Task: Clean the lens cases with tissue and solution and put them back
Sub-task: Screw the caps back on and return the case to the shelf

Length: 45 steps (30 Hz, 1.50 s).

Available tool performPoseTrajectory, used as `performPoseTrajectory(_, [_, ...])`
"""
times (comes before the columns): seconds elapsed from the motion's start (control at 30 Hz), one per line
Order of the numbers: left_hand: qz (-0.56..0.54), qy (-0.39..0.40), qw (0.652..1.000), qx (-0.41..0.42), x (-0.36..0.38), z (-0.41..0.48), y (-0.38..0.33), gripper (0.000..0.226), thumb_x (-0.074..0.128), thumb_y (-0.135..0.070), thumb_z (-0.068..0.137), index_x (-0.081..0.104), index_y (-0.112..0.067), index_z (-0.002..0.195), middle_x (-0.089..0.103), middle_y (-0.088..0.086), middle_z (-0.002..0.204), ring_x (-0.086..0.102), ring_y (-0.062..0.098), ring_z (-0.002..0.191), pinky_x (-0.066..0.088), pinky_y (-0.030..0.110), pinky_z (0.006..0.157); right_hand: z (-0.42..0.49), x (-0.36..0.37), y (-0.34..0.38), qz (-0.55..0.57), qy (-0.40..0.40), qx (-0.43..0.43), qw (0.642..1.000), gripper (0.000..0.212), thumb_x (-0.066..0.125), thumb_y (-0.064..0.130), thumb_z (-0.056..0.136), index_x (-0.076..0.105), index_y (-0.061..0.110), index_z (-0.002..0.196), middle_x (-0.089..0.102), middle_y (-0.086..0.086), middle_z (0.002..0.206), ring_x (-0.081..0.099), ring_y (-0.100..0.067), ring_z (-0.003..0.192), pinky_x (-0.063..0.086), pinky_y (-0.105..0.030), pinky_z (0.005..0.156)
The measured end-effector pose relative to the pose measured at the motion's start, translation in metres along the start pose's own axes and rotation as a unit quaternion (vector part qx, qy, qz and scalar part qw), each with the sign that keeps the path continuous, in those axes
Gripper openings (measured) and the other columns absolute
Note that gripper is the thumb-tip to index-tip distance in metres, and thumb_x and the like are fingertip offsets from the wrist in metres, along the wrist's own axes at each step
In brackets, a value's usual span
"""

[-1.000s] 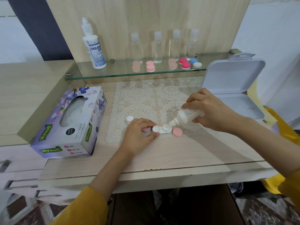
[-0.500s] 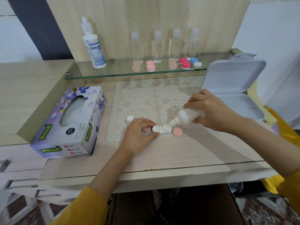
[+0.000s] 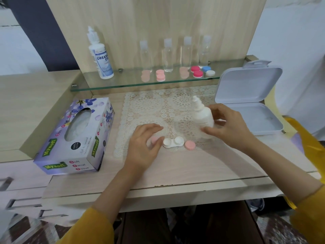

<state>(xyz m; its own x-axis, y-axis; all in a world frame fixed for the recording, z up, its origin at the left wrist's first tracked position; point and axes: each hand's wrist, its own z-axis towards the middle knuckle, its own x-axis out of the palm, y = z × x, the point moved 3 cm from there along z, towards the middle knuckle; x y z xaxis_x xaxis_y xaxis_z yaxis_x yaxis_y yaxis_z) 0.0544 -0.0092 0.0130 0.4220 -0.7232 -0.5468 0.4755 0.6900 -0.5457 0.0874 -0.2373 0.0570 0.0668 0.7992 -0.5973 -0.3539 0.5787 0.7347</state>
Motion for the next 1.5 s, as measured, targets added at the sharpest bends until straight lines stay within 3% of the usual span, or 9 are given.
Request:
performPoseTrajectory(0.1, [0.048,-0.033,0.998,-0.005,-0.012,0.000,0.009,0.029,0.054,-0.021,0.082,0.067,-0.005,0.102,0.063,0.006,0.104,0.049,0.012,0.101,0.029,0.006,0.095,-0.004,0.005,-0.005,0.069,-0.033,0.009,0.997,0.051,0.080,0.006,0.065,0.051,0.020,0.105,0.062,0.004,0.089,0.061,-0.009,0.081,0.051,-0.015,0.073])
performPoseTrajectory(0.2, [0.088,0.008,0.993,-0.072,-0.017,0.000,0.023,0.031,0.060,-0.010,0.083,0.062,-0.008,0.114,0.060,0.009,0.111,0.049,0.020,0.106,0.022,0.002,0.093,-0.009,0.011,-0.010,0.119,-0.047,0.025,0.991,0.052,0.078,0.003,0.067,0.048,0.020,0.106,0.060,0.009,0.090,0.061,-0.003,0.082,0.052,-0.013,0.072])
performPoseTrajectory(0.37, [0.096,0.044,0.985,-0.139,-0.018,-0.002,0.037,0.033,0.064,-0.003,0.082,0.063,-0.010,0.114,0.065,0.010,0.105,0.058,0.026,0.092,0.039,0.024,0.084,-0.014,0.017,-0.018,0.139,-0.056,0.035,0.988,0.051,0.077,0.002,0.068,0.047,0.019,0.105,0.059,0.011,0.092,0.061,0.006,0.077,0.051,-0.012,0.070])
performPoseTrajectory(0.53, [0.016,0.026,0.984,-0.175,-0.019,0.013,0.023,0.029,0.070,-0.009,0.078,0.067,-0.014,0.107,0.066,0.000,0.097,0.059,0.011,0.083,0.046,0.016,0.079,-0.019,0.022,-0.023,0.169,-0.055,0.046,0.983,0.050,0.077,0.001,0.068,0.049,0.020,0.105,0.061,0.008,0.094,0.062,0.006,0.081,0.051,-0.013,0.072])
performPoseTrajectory(0.67, [-0.109,0.054,0.984,-0.128,-0.014,0.049,-0.030,0.027,0.072,-0.009,0.076,0.067,-0.021,0.100,0.065,-0.013,0.089,0.060,-0.005,0.074,0.043,0.004,0.072,-0.025,0.026,-0.022,0.217,-0.065,0.067,0.972,0.046,0.076,0.003,0.069,0.054,0.021,0.105,0.065,0.002,0.099,0.064,-0.007,0.089,0.054,-0.023,0.075])
performPoseTrajectory(0.93, [-0.126,0.143,0.982,0.016,0.016,0.095,-0.108,0.028,0.074,-0.010,0.073,0.070,-0.014,0.100,0.066,-0.011,0.087,0.063,0.007,0.080,0.052,0.021,0.078,-0.027,0.023,-0.016,0.205,-0.066,0.058,0.975,0.052,0.075,0.004,0.069,0.052,0.040,0.098,0.066,0.006,0.096,0.064,-0.006,0.084,0.054,-0.024,0.073])
performPoseTrajectory(1.03, [-0.078,0.166,0.983,0.020,0.025,0.093,-0.103,0.028,0.074,-0.013,0.074,0.070,-0.013,0.102,0.069,-0.001,0.090,0.063,0.014,0.081,0.051,0.030,0.080,-0.028,0.023,-0.015,0.206,-0.067,0.053,0.975,0.052,0.076,0.004,0.068,0.053,0.039,0.100,0.067,0.006,0.094,0.064,-0.005,0.083,0.054,-0.023,0.072])
performPoseTrajectory(1.3, [-0.022,0.208,0.977,0.040,0.030,0.092,-0.103,0.024,0.069,-0.016,0.079,0.069,-0.013,0.104,0.069,0.005,0.093,0.060,0.016,0.083,0.048,0.032,0.081,-0.026,0.023,-0.017,0.214,-0.063,0.053,0.973,0.051,0.075,0.004,0.069,0.054,0.039,0.100,0.067,0.004,0.094,0.065,-0.009,0.084,0.055,-0.028,0.075])
performPoseTrajectory(1.5, [-0.045,0.297,0.954,0.000,0.031,0.101,-0.098,0.038,0.067,-0.005,0.080,0.064,-0.019,0.115,0.059,-0.013,0.093,0.056,0.004,0.083,0.046,0.013,0.084,-0.024,0.024,-0.020,0.205,-0.057,0.056,0.976,0.053,0.076,0.004,0.068,0.053,0.037,0.102,0.068,0.005,0.094,0.065,-0.008,0.085,0.054,-0.026,0.075])
